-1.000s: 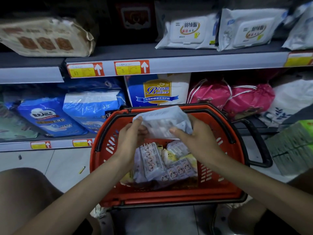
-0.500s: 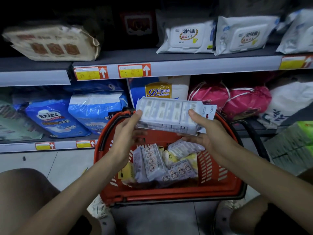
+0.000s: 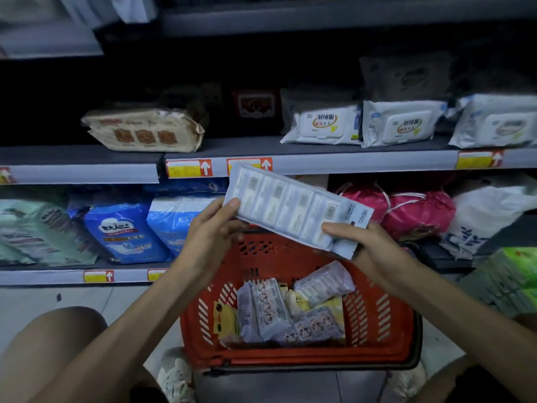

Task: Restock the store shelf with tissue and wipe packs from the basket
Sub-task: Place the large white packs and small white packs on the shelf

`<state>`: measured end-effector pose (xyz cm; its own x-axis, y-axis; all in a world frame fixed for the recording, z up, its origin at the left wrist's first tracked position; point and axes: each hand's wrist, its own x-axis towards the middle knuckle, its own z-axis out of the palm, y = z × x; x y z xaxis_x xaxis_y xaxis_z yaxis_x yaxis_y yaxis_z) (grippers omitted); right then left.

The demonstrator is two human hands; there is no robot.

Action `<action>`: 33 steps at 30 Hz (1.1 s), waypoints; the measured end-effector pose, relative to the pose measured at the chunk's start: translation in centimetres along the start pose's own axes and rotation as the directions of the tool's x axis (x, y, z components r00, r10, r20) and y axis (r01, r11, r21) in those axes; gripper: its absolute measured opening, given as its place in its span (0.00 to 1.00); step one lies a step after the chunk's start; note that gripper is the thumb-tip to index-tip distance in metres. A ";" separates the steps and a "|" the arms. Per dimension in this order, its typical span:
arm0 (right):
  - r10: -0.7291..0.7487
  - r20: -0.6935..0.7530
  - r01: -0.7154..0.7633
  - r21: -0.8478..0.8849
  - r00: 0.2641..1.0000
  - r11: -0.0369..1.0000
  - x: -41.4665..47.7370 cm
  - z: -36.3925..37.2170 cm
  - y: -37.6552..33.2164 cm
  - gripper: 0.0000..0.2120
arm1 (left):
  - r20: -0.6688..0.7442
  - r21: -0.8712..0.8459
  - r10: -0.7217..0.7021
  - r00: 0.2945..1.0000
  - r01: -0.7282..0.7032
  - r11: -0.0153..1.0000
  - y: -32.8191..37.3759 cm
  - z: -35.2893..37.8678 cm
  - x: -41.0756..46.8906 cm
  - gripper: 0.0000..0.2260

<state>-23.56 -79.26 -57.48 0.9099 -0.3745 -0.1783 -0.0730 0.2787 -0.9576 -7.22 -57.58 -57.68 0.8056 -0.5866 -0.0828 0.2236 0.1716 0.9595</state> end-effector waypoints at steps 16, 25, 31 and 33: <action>-0.588 0.074 0.569 -0.375 0.805 0.732 -0.9 7.9 -10.2 0.21 | -0.112 -0.110 0.264 0.958 -0.276 0.955 14.1 1.6 0.7 0.24; -0.844 -0.050 0.722 -0.493 0.534 0.486 3.1 16.2 -15.4 0.20 | -0.101 0.190 0.559 0.823 -0.536 0.823 21.9 3.2 2.0 0.14; -0.889 -0.075 0.524 -0.784 0.451 0.332 9.9 22.1 -20.2 0.17 | -0.002 0.569 0.585 0.811 -0.480 0.668 24.9 2.3 4.7 0.23; -0.838 -0.060 0.407 -0.854 0.543 0.325 12.4 23.6 -21.2 0.16 | -0.010 0.632 0.534 0.845 -0.409 0.658 24.6 1.6 5.5 0.26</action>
<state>-1.10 -68.99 -34.03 0.5304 -0.4898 0.6919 -0.0018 -0.8168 -0.5769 1.79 -57.82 -34.14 0.8058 -0.3965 0.4399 -0.5288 -0.1475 0.8358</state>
